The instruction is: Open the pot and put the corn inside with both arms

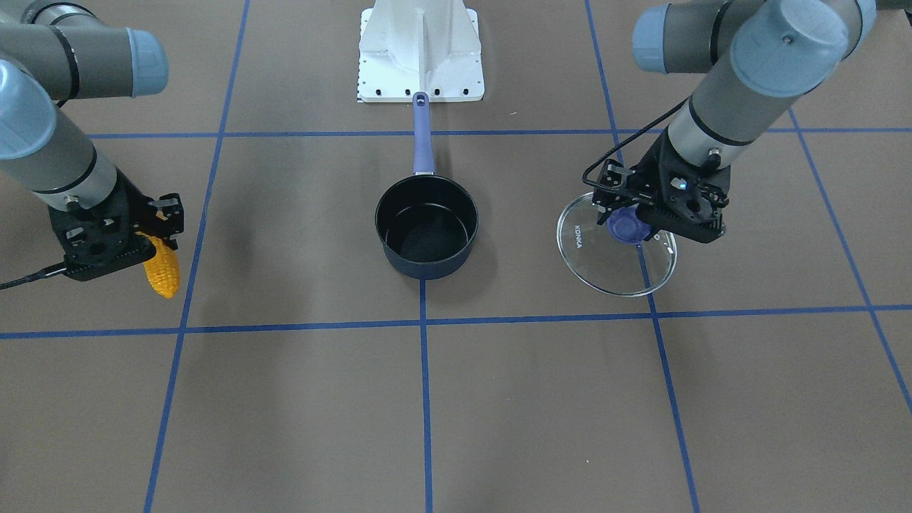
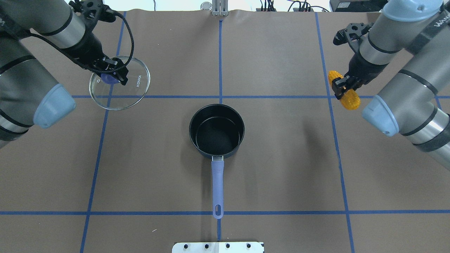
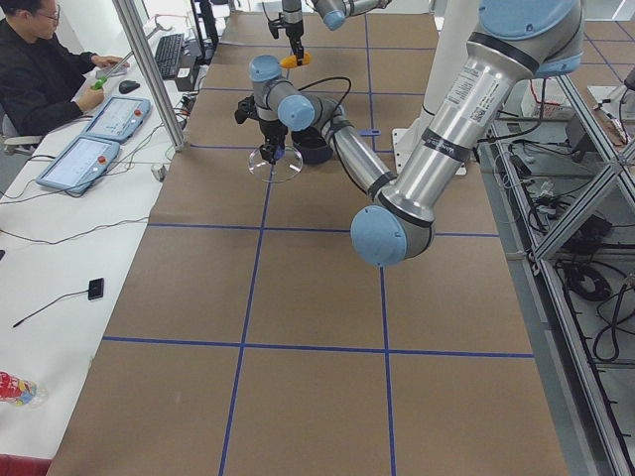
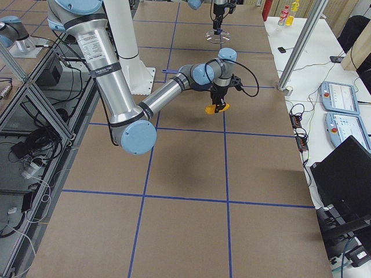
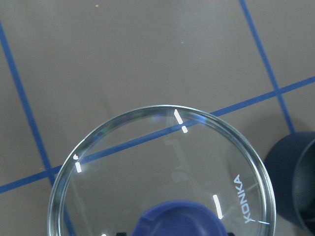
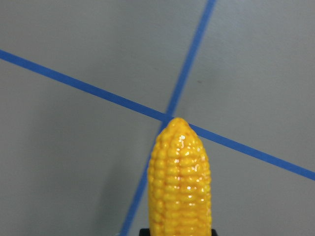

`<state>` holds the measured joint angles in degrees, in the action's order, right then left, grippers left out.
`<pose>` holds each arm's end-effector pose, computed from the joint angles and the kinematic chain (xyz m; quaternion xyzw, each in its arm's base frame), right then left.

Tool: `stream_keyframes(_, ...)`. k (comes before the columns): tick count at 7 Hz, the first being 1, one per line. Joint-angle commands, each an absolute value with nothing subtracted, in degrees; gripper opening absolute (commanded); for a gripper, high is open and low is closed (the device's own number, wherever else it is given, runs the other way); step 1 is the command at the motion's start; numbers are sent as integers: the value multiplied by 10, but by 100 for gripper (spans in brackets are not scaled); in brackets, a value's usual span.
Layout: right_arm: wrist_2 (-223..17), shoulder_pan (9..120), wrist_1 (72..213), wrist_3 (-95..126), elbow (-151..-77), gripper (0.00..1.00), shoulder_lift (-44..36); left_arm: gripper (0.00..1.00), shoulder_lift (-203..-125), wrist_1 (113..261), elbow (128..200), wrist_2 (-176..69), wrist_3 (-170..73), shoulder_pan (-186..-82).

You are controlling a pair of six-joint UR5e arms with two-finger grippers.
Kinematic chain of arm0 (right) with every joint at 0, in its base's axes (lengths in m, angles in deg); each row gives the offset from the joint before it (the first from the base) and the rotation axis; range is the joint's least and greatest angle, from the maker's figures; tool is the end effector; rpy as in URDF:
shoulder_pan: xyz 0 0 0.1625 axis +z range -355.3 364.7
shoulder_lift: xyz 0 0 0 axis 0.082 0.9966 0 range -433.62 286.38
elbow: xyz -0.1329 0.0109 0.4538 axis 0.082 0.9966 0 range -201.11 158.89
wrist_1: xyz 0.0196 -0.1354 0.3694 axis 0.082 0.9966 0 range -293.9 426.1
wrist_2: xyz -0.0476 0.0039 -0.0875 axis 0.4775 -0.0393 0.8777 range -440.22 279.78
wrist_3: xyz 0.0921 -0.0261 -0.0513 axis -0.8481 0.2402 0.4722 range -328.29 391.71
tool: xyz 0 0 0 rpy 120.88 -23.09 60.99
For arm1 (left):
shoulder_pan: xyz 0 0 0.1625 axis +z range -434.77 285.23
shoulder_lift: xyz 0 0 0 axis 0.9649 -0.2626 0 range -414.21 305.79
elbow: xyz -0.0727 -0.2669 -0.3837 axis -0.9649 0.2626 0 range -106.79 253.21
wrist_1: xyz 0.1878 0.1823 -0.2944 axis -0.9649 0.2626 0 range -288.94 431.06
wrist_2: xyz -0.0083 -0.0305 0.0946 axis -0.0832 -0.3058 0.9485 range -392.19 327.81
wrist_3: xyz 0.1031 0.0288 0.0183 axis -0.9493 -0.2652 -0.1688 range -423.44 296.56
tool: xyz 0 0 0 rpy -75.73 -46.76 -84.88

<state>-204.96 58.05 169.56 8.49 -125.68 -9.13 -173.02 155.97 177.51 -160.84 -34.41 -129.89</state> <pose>-0.3107 -0.5372 0.3859 0.0454 -0.3614 -0.1769 0.9144 0.3063 -0.5537 0.3290 0.0953 0.4282 0.1532 0.8855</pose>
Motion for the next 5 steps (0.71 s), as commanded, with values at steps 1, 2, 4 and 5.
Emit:
stream_keyframes(1,-2055,532,1705,-5,-1259,33,-162,64,-1686,1566,1776,-1609,-392,-1318)
stream_keyframes(2,-2053,508,1705,-56,-1255,32,-199,64,-1662,1566,1776,-1609,-431,-1330)
stream_keyframes(4,-2043,467,1706,-115,-1235,32,-256,64,-1612,1568,1770,-1607,-509,-1355)
stream_keyframes(5,-2032,449,1705,-126,-1212,32,-282,64,-1589,1580,1766,-1606,-529,-1357)
